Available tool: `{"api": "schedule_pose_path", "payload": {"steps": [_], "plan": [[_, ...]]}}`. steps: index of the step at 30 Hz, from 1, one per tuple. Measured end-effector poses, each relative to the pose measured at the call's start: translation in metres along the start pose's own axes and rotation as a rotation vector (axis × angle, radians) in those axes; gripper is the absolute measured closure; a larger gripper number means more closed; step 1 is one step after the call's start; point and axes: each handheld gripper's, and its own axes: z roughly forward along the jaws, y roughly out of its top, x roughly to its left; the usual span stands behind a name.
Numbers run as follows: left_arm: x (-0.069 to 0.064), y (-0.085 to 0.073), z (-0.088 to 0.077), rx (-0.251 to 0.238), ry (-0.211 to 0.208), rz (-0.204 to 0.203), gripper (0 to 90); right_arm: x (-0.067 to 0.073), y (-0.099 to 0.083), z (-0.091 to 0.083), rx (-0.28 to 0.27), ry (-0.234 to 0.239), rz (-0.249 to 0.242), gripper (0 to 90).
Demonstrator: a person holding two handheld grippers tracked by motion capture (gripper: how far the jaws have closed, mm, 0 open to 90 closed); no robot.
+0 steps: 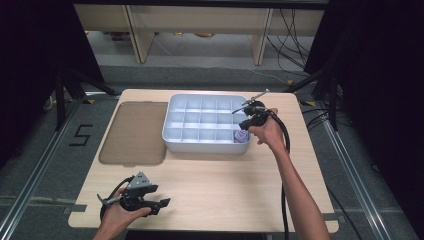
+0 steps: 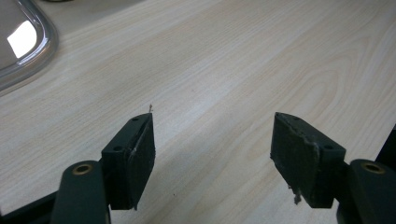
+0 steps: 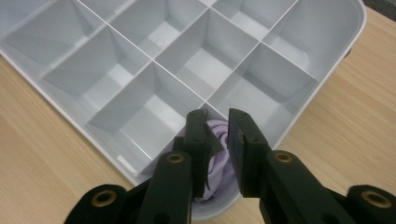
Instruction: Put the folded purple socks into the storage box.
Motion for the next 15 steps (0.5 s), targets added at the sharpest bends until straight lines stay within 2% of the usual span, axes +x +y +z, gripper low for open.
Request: {"api": "schedule_pose_path", "payload": {"steps": [1,3,7,8,9,10,11,12,13,14,15], "plan": [[0.000,0.000,0.000,0.000,0.000,0.000,30.2,0.000,0.000,0.000,0.000,0.000,0.000,76.8],[0.000,0.000,-0.001,-0.007,0.010,0.003,30.1,0.001,-0.008,-0.006,-0.053,0.023,0.002,72.8],[0.001,0.000,0.000,-0.014,0.007,0.000,30.1,0.007,-0.019,-0.012,-0.118,0.053,0.040,66.2],[0.000,0.000,0.000,-0.015,0.010,-0.002,30.1,0.008,-0.021,-0.014,-0.112,0.054,0.020,64.4],[0.000,0.000,0.000,-0.015,0.011,-0.008,30.1,0.012,-0.024,-0.015,-0.120,0.060,0.028,62.2],[0.000,0.000,-0.001,-0.008,0.010,0.007,30.1,0.013,-0.025,-0.016,-0.138,0.063,0.023,60.8],[0.000,0.000,0.000,-0.011,0.011,-0.001,30.1,0.017,-0.027,-0.017,-0.152,0.076,0.044,59.6],[0.000,0.000,0.000,-0.018,0.009,-0.002,30.0,0.021,-0.028,-0.020,-0.143,0.088,0.058,57.9],[0.000,0.000,0.000,-0.016,0.009,-0.003,30.0,0.020,-0.030,-0.019,-0.173,0.087,0.016,55.7],[0.001,0.000,0.000,-0.014,0.009,0.001,30.1,0.024,-0.031,-0.020,-0.187,0.086,0.037,53.6],[0.001,0.000,0.000,-0.014,0.009,0.001,30.0,0.024,-0.031,-0.020,-0.187,0.086,0.037,53.6]]}}
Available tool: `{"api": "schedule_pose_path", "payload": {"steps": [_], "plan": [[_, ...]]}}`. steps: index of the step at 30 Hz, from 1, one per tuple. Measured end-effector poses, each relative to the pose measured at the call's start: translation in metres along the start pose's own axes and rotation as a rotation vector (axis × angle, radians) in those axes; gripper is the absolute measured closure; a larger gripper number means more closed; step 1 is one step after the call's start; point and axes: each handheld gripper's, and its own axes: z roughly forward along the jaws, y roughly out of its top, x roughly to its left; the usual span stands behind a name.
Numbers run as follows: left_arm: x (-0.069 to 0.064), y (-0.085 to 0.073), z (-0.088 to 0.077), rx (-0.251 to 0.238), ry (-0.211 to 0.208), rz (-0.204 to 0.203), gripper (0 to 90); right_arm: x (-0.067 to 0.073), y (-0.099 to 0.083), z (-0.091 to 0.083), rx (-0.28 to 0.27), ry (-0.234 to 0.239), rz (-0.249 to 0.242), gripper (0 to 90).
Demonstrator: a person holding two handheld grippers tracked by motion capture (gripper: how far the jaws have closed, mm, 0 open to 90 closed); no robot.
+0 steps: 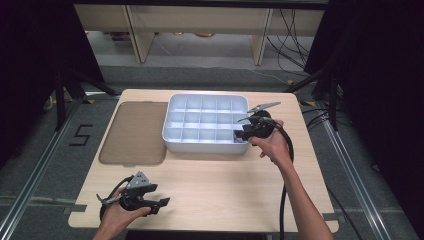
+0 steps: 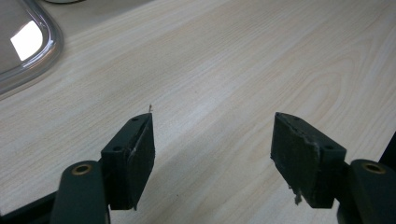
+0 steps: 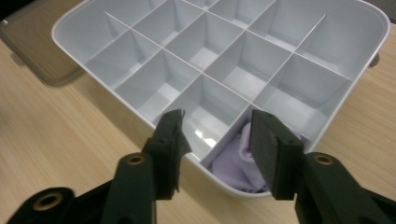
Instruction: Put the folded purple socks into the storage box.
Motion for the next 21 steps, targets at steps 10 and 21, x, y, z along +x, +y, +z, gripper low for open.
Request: {"api": "schedule_pose_path", "payload": {"steps": [10,21], "plan": [[0.001,0.001,-0.002,-0.007,0.008,0.003,29.5,0.027,-0.015,-0.008,-0.006,0.052,0.079,39.7],[0.001,0.001,-0.003,-0.017,0.017,0.006,25.8,0.036,-0.035,-0.006,-0.046,0.090,0.059,29.2]]}}
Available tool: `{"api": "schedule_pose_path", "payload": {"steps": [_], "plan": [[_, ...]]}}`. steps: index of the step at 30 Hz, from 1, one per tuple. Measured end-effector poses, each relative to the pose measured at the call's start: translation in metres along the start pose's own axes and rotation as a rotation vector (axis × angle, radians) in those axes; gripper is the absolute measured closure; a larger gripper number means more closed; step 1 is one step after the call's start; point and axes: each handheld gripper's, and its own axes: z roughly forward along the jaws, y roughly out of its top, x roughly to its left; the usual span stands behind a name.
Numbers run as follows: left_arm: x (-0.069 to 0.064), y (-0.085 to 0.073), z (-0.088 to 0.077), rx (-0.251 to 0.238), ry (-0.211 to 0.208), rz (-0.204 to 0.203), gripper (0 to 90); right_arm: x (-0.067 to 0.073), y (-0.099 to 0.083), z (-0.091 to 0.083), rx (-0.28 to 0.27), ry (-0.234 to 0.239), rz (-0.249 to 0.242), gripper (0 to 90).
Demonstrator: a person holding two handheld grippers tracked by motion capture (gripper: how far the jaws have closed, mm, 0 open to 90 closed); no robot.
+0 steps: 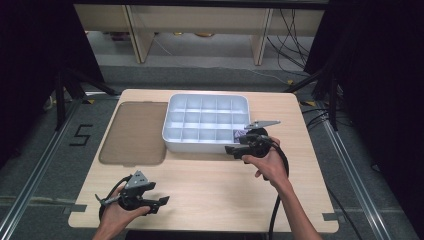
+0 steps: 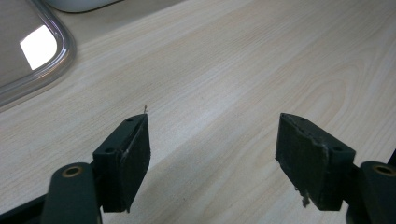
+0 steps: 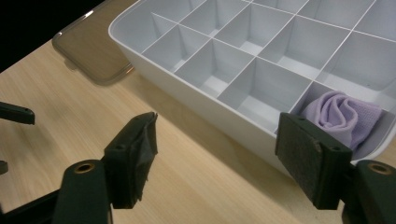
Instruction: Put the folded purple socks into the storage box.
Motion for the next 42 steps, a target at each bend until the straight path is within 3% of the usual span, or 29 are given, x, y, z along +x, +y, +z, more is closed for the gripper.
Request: {"api": "schedule_pose_path", "payload": {"steps": [1,3,4,6,8,10,11,13,14,15,23,24,27,31,32,34,42], "plan": [[-0.001,0.000,0.000,-0.002,-0.001,-0.018,25.4,0.002,-0.001,-0.001,-0.001,0.000,0.017,28.0],[-0.001,0.000,0.000,-0.001,0.001,-0.010,25.1,0.003,-0.003,-0.001,-0.005,-0.001,0.010,25.4],[-0.001,0.000,0.000,-0.009,0.005,-0.007,25.1,0.005,-0.004,-0.002,-0.002,0.004,0.031,23.2],[-0.002,-0.001,0.000,-0.012,0.009,-0.011,24.7,0.004,-0.006,-0.001,-0.023,0.004,0.006,21.3],[-0.001,-0.001,-0.001,-0.010,0.007,-0.002,24.2,0.008,-0.008,-0.001,-0.023,0.013,0.025,18.2],[-0.001,-0.001,-0.001,-0.014,0.012,-0.004,24.0,0.009,-0.010,-0.001,-0.025,0.021,0.007,16.5],[-0.001,-0.001,-0.001,-0.014,0.012,-0.004,23.6,0.011,-0.011,-0.002,-0.006,0.016,0.004,16.3],[-0.001,-0.001,0.000,-0.013,0.019,-0.017,22.5,0.011,-0.012,-0.001,-0.020,0.028,-0.005,16.3],[-0.001,-0.001,0.000,-0.014,0.021,-0.013,22.5,0.014,-0.014,-0.001,-0.024,0.030,0.022,16.3],[-0.001,-0.001,0.000,-0.015,0.022,-0.019,22.2,0.013,-0.015,-0.001,-0.023,0.022,-0.017,16.3],[-0.002,-0.001,-0.001,-0.022,0.024,-0.025,18.0,0.022,-0.028,0.004,0.004,0.044,-0.036,16.3],[-0.001,-0.001,-0.001,-0.016,0.017,-0.006,18.0,0.023,-0.030,0.004,0.003,0.039,-0.037,16.3],[-0.002,-0.001,-0.002,-0.017,0.024,0.003,18.1,0.024,-0.033,0.004,0.007,0.051,-0.038,16.4],[-0.002,-0.002,-0.001,-0.014,0.014,0.005,18.1,0.025,-0.038,0.004,0.002,0.044,-0.040,16.5],[-0.002,-0.002,-0.001,-0.012,0.011,0.006,18.1,0.028,-0.039,0.002,0.023,0.042,-0.015,16.5],[-0.002,-0.002,-0.001,-0.009,0.011,0.008,18.1,0.026,-0.041,0.004,0.012,0.055,-0.039,16.5],[-0.002,-0.001,-0.002,-0.007,0.014,0.012,18.4,0.027,-0.050,0.005,0.034,0.041,-0.031,16.6]]}}
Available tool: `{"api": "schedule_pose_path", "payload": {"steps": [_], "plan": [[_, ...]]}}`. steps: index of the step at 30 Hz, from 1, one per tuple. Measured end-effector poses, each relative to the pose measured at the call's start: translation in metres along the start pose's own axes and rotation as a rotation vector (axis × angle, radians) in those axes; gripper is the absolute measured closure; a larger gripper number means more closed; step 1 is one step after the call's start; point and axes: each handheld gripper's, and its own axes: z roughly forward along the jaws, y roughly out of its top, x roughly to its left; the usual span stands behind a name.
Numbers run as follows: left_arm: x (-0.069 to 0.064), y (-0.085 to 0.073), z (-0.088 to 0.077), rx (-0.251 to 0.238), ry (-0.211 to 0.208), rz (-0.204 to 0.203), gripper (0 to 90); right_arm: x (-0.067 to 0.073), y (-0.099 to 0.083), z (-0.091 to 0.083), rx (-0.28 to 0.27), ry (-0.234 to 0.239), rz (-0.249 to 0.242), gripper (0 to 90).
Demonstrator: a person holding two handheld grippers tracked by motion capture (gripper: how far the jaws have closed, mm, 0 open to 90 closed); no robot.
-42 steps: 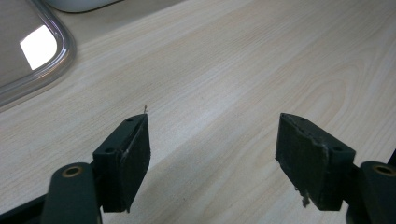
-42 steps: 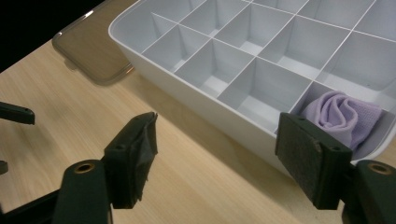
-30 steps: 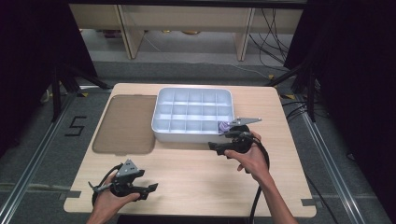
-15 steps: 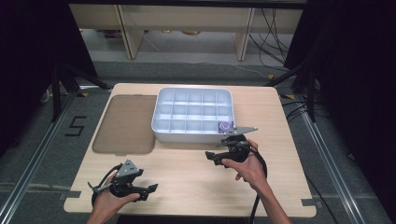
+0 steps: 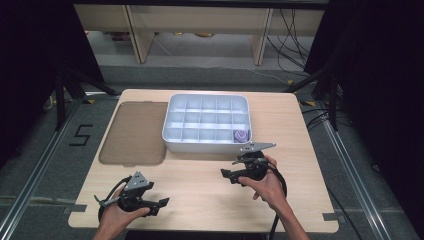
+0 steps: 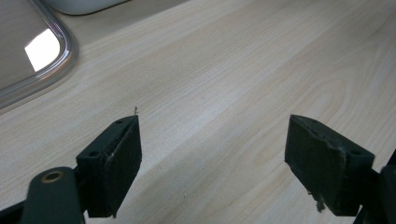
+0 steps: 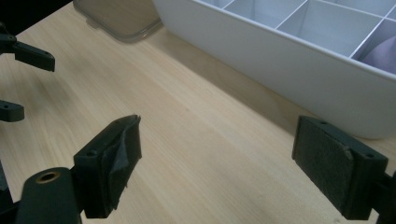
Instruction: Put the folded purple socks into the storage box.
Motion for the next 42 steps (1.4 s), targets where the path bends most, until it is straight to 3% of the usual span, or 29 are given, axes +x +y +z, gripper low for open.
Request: {"api": "schedule_pose_path", "payload": {"steps": [3,4,6,7,8,10,18,22,41,42], "plan": [[-0.001,0.000,0.001,-0.007,0.007,-0.019,18.5,0.000,-0.003,0.001,0.003,0.007,-0.002,16.6],[-0.001,0.000,0.000,0.002,-0.001,-0.013,18.5,0.003,-0.005,0.002,-0.002,0.009,0.023,16.6],[-0.001,0.000,0.000,-0.002,0.000,-0.016,18.5,0.000,-0.005,0.002,0.003,0.014,-0.004,16.6],[-0.001,0.000,0.001,-0.004,0.007,-0.020,18.5,0.003,-0.007,0.002,0.009,0.017,0.024,16.6],[-0.001,-0.001,0.001,-0.005,0.009,-0.021,18.6,0.002,-0.008,0.002,0.006,0.010,-0.002,16.6],[-0.001,-0.001,0.000,-0.006,0.009,-0.007,18.7,0.001,-0.010,0.003,0.000,0.025,-0.004,16.6],[-0.002,-0.002,0.000,-0.007,0.010,-0.023,18.9,0.000,-0.020,0.003,0.020,0.013,0.014,16.6],[-0.002,-0.002,-0.001,0.002,-0.005,0.006,18.9,-0.001,-0.025,0.004,0.017,0.026,0.013,16.6],[-0.008,-0.002,0.000,-0.006,-0.006,0.001,19.0,0.011,-0.056,0.002,0.028,0.043,0.013,16.5],[-0.007,-0.003,0.001,-0.002,-0.020,0.006,19.0,0.011,-0.058,0.003,0.018,0.050,0.007,16.5]]}}
